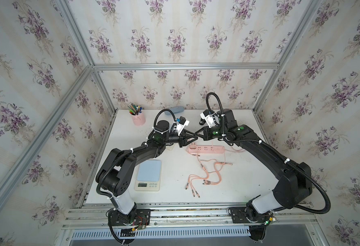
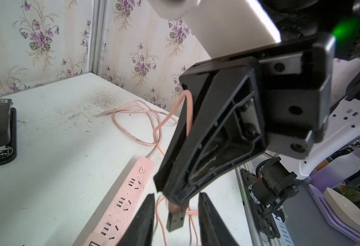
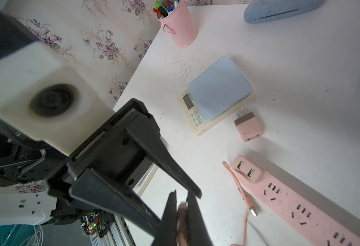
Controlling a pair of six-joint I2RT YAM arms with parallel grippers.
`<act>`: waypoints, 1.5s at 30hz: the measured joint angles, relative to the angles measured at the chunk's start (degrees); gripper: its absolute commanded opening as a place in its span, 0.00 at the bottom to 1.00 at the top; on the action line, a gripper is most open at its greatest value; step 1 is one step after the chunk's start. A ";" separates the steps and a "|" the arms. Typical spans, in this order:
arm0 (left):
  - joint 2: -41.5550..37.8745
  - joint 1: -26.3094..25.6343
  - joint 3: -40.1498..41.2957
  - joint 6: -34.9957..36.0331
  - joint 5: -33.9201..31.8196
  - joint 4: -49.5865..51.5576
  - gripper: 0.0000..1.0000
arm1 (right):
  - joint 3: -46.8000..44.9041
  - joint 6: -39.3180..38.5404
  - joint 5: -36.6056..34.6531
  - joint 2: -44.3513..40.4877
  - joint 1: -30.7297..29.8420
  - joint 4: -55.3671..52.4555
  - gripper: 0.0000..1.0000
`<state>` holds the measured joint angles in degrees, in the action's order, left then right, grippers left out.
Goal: Charge the electronic scale
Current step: Adjust the charging cable.
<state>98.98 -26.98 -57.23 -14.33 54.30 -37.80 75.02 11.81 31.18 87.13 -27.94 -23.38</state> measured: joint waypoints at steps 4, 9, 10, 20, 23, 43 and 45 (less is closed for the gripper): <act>0.00 0.00 -0.31 -0.79 0.42 0.00 0.30 | 0.00 0.20 1.22 0.00 0.11 0.92 0.00; 0.02 0.00 -0.31 -1.68 0.81 -0.28 0.30 | -0.15 0.22 1.64 -0.11 0.11 1.22 0.00; 0.02 0.00 -0.31 -1.70 0.90 -0.28 0.27 | -0.22 0.22 1.66 -0.20 0.17 1.25 0.00; 0.66 0.00 -0.68 -3.04 1.46 -0.48 0.20 | -0.85 0.68 2.03 -0.94 1.14 1.33 0.00; 1.27 0.00 -1.42 -3.93 1.90 -0.48 0.14 | -0.92 1.42 2.05 -0.96 1.31 1.66 0.00; -10.91 -7.91 0.39 14.47 -25.16 16.50 0.00 | -4.00 22.45 -4.92 -4.39 1.05 6.27 0.47; -12.13 -9.75 0.74 18.97 -32.46 19.10 0.00 | -4.52 24.94 -5.01 -4.37 0.44 6.23 0.41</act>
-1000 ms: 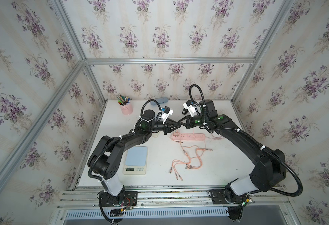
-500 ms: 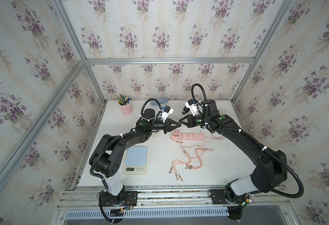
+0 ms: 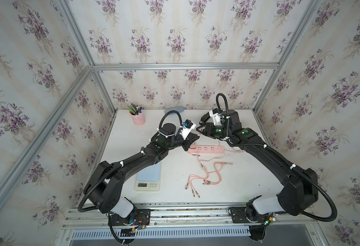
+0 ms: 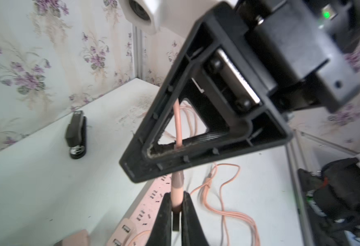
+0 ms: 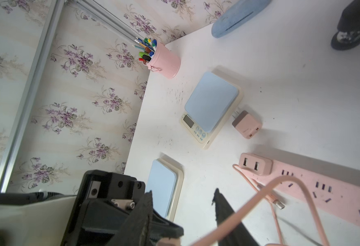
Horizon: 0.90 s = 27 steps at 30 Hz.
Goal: Charge the electronic scale
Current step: Adjust the charging cable.
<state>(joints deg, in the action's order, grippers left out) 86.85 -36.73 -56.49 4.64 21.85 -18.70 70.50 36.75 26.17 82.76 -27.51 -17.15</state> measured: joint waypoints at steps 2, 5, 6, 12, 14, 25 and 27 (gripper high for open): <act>-0.70 -1.66 0.22 3.54 -5.97 1.79 0.00 | -0.24 2.03 0.00 0.00 -0.52 0.15 0.34; -1.31 -4.44 0.28 8.48 -13.42 3.65 0.00 | -0.31 4.37 -0.07 0.00 -0.94 0.07 0.32; -1.38 -5.49 0.28 10.29 -16.31 4.00 0.00 | -0.31 5.20 -0.17 0.00 -0.96 0.07 0.31; -0.94 -8.81 0.22 17.20 -26.86 4.98 0.00 | 0.04 6.99 -1.18 0.90 -2.01 -1.27 0.16; -0.81 -9.35 0.20 18.40 -29.35 5.44 0.00 | 0.20 7.32 -1.53 1.38 -2.34 -2.25 0.18; -0.57 -11.82 2.10 19.76 -38.93 4.31 0.00 | 0.83 6.27 -0.98 3.63 -2.21 -4.35 0.00; -0.98 -12.39 3.65 20.13 -40.06 2.12 0.00 | 0.74 5.90 -0.52 3.65 -2.21 -4.42 0.00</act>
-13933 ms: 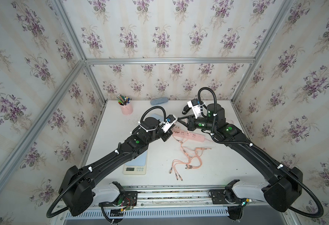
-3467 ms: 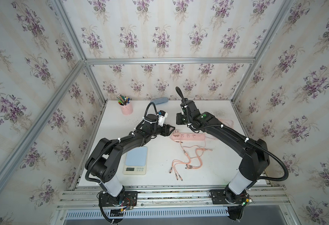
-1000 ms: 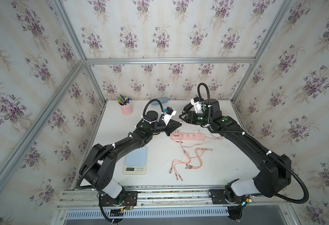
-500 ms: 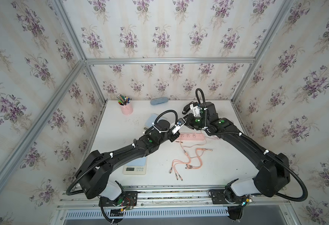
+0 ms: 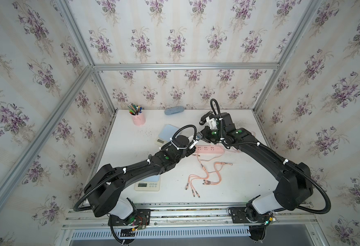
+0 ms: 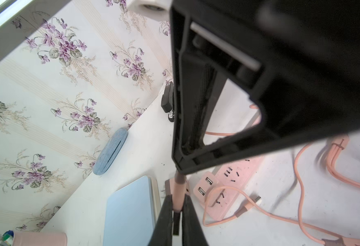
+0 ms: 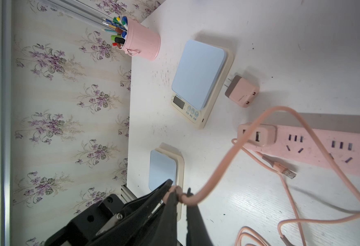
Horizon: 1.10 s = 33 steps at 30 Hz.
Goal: Charge the electronic scale
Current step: Adjust the charging cable.
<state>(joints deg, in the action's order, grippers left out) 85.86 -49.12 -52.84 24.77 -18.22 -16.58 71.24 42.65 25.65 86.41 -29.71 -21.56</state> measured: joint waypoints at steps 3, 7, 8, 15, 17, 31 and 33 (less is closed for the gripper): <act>-0.46 -0.46 1.70 1.05 -1.27 -2.71 0.00 | -0.13 -0.20 0.79 0.17 -0.02 0.44 0.10; -0.15 -0.59 2.12 4.92 -2.32 -3.43 0.00 | -1.22 2.43 1.33 0.28 0.00 2.54 0.24; 0.11 -0.83 2.23 5.60 -2.36 -3.41 0.00 | -1.51 2.75 1.55 0.28 0.00 3.08 0.19; 0.79 -1.20 2.21 9.14 -2.43 -3.50 0.00 | -3.32 7.06 1.03 0.28 0.11 5.64 0.13; 0.79 -1.22 2.21 9.44 -2.54 -3.50 0.00 | -3.61 7.91 0.81 0.28 0.11 5.95 0.13; -1.90 -1.25 4.50 9.44 2.84 -5.55 0.67 | -9.09 4.92 1.03 -2.82 -0.63 12.44 0.00; -3.34 1.70 3.82 5.66 8.72 -4.61 0.68 | -9.53 1.38 0.96 -4.28 -0.79 13.31 0.00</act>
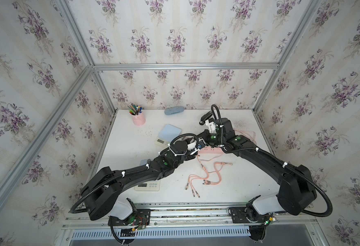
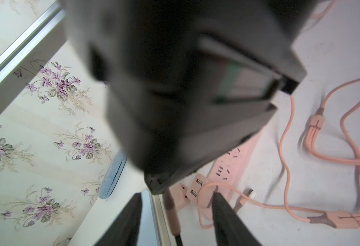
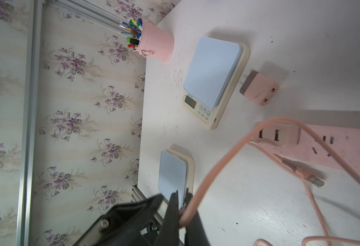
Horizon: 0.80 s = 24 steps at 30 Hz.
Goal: Charge the electronic scale
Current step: Adjust the charging cable.
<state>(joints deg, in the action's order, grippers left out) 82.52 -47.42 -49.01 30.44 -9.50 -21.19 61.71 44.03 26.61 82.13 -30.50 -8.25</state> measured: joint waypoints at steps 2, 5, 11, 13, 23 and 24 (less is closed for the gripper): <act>-0.59 4.09 -1.09 -4.04 8.02 0.94 0.67 | 0.22 -4.13 -0.72 -0.68 0.11 0.72 0.00; 0.39 9.29 -1.77 -10.84 20.92 1.14 0.65 | 1.46 -10.23 -0.87 -0.66 0.13 0.52 0.00; 4.81 14.53 -2.97 -20.96 40.15 1.44 0.47 | 2.67 -18.40 0.72 -0.66 0.15 0.48 0.00; 5.49 15.17 -3.13 -23.23 43.80 0.66 0.40 | 2.78 -19.98 1.40 -0.66 0.22 0.39 0.00; 6.62 16.68 -3.67 -28.39 49.62 -0.20 0.01 | 3.08 -24.50 5.99 -0.66 2.23 -1.18 0.00; 6.62 16.70 -3.72 -28.37 49.62 -0.17 0.00 | 3.10 -24.55 6.10 -0.66 2.32 -1.27 0.00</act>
<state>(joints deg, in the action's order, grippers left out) 89.14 -30.72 -52.73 2.07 40.12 -21.37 64.82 19.49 32.71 81.47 -28.18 -9.52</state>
